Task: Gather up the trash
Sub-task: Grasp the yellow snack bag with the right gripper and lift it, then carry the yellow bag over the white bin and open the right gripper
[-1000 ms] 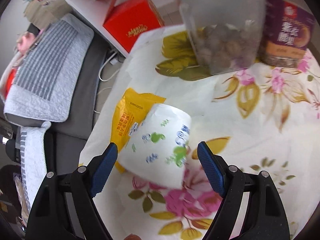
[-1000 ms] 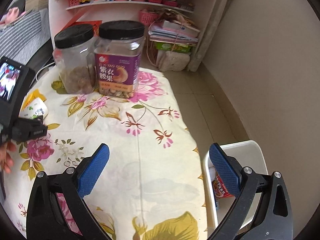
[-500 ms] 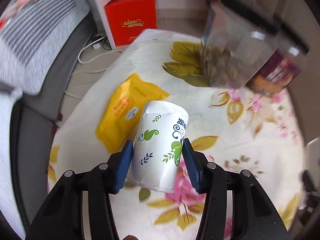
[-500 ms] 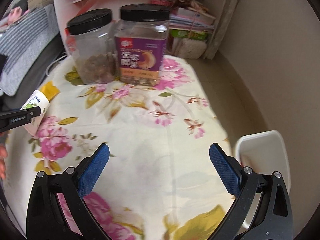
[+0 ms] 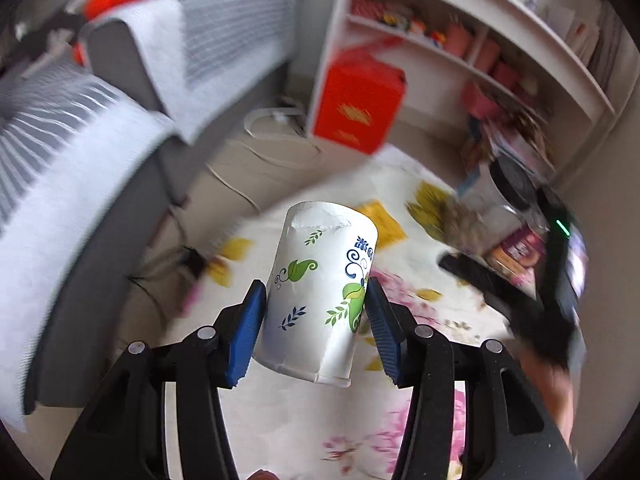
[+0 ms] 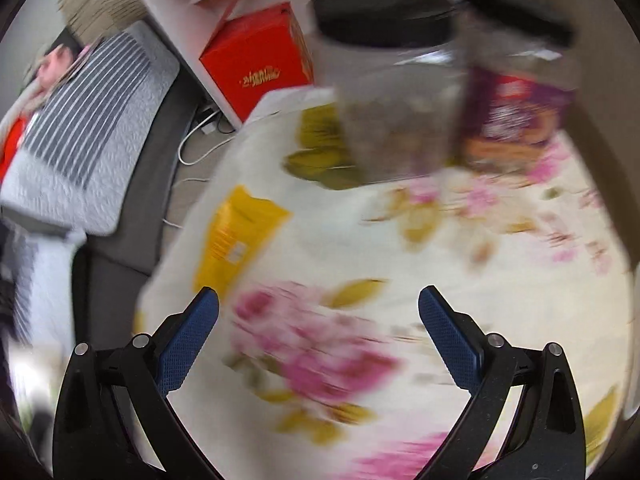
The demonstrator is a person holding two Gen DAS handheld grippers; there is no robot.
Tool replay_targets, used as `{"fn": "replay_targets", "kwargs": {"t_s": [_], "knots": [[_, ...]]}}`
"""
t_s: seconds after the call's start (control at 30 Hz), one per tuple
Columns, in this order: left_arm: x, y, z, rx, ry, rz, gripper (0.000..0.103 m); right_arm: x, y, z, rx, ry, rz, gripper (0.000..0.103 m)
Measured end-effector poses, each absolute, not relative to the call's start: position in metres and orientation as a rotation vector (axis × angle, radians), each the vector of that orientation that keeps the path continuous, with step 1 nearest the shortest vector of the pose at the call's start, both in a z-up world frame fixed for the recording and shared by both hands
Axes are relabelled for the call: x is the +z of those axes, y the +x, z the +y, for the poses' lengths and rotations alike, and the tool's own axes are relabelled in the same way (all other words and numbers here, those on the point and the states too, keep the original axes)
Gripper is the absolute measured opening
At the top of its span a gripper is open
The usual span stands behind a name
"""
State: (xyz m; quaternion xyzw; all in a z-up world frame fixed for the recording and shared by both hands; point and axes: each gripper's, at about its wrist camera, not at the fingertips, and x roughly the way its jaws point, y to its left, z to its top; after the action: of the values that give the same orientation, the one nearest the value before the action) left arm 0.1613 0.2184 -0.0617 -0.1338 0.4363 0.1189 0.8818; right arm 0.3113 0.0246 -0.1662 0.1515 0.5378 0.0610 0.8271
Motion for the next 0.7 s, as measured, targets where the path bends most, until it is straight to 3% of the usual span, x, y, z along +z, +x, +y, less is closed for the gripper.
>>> {"fn": "replay_targets", "kwargs": {"t_s": [0.23,0.43,0.47,0.53,0.57,0.6,0.67,0.7], "knots": [[-0.052,0.144,0.241,0.270,-0.263,0.852,0.051,-0.201,0.365,0.098,-0.019,0.427,1.272,0.096],[-0.065,0.144,0.265,0.301,-0.268,0.881,0.051,-0.234,0.382,0.142,-0.111,0.287,1.324,0.096],[-0.067,0.144,0.270,0.303,-0.278,0.890,0.051,-0.242,0.382,0.146,-0.116,0.279,1.346,0.092],[-0.070,0.140,0.275,0.314,-0.279,0.895,0.051,-0.251,0.379,0.146,-0.133,0.261,1.355,0.078],[-0.071,0.140,0.277,0.324,-0.273,0.894,0.051,-0.250,0.379,0.146,-0.140,0.238,1.335,0.062],[-0.072,0.138,0.278,0.332,-0.269,0.892,0.051,-0.248,0.377,0.145,-0.150,0.199,1.309,0.054],[-0.073,0.136,0.280,0.342,-0.270,0.891,0.051,-0.244,0.373,0.138,-0.120,0.186,1.278,0.013],[-0.074,0.135,0.283,0.347,-0.274,0.890,0.051,-0.242,0.371,0.131,-0.083,0.223,1.279,0.005]]}}
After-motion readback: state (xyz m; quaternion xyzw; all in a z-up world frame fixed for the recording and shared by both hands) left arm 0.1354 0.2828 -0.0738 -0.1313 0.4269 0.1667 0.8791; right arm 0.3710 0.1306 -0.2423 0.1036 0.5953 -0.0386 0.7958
